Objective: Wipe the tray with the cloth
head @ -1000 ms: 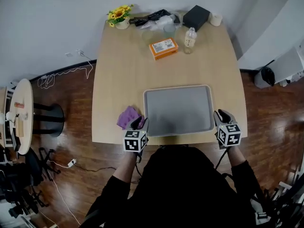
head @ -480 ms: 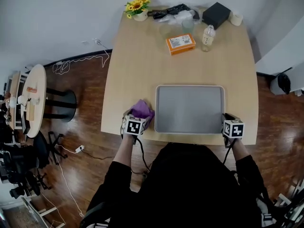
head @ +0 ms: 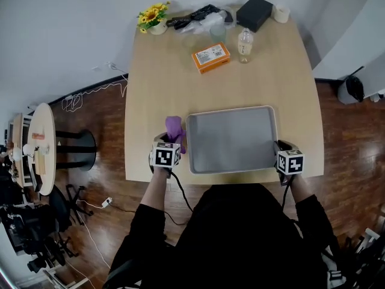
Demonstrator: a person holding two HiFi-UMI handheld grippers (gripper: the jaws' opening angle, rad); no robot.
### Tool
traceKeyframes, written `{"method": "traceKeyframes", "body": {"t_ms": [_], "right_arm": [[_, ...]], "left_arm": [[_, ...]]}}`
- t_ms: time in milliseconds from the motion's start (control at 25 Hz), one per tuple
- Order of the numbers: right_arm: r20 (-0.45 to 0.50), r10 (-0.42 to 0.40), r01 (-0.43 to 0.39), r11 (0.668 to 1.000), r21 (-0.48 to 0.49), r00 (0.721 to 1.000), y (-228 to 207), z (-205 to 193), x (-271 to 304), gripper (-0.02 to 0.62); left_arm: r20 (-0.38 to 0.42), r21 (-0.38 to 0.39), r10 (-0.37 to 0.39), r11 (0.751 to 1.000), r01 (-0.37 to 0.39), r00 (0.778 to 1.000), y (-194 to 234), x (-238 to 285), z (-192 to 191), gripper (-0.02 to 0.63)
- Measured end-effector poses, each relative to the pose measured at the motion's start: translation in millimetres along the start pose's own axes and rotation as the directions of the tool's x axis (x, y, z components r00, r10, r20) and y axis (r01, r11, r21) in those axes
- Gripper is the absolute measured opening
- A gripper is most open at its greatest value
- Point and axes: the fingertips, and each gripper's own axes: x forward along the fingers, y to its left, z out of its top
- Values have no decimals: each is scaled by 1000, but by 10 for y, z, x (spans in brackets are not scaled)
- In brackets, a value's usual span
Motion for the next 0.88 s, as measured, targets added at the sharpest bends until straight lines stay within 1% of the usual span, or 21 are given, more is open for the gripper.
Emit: {"method": "traceKeyframes", "body": {"t_ms": [80, 160, 240, 280, 320, 400, 520, 680, 720, 800, 840, 880], "right_arm": [[4, -6, 6, 1000, 1, 1000, 21, -6, 0, 61], [4, -10, 10, 1000, -1, 1000, 43, -5, -1, 61], [7, -8, 8, 1000, 2, 1000, 59, -4, 4, 61], [10, -6, 6, 1000, 4, 1000, 61, 1, 8, 61], [15, -4, 4, 1000, 6, 1000, 58, 8, 10, 60], [28, -1, 1, 1000, 14, 1000, 49, 21, 16, 60], [43, 3, -5, 999, 34, 999, 52, 18, 19, 58], [45, 27, -29, 999, 45, 999, 36, 8, 12, 58], [46, 36, -38, 998, 48, 998, 28, 0, 4, 60], [51, 49, -51, 997, 53, 998, 16, -11, -16, 61], [54, 52, -55, 997, 56, 997, 14, -9, -26, 61], [57, 53, -56, 997, 60, 997, 14, -7, -33, 61]], "left_arm": [[-11, 91, -22, 996, 23, 1000, -153, 204, 257, 135], [-39, 201, -19, 979, 27, 999, -292, 462, 390, 135], [-75, 318, 17, 948, 8, 997, -419, 623, 437, 135], [-86, 367, 22, 930, 11, 996, -511, 660, 464, 135], [-96, 406, 7, 913, 33, 995, -644, 687, 503, 135], [-117, 469, -53, 877, 102, 992, -1009, 768, 614, 135], [-152, 565, -129, 802, 193, 980, -1681, 947, 868, 135], [-189, 621, -247, 720, 311, 950, -2680, 1098, 1248, 135], [-196, 643, -271, 690, 332, 942, -2935, 1123, 1308, 135], [-207, 706, -299, 614, 354, 931, -3390, 1149, 1384, 135], [-210, 736, -302, 577, 353, 930, -3552, 1153, 1400, 135], [-209, 760, -298, 550, 347, 931, -3649, 1155, 1402, 135]]}}
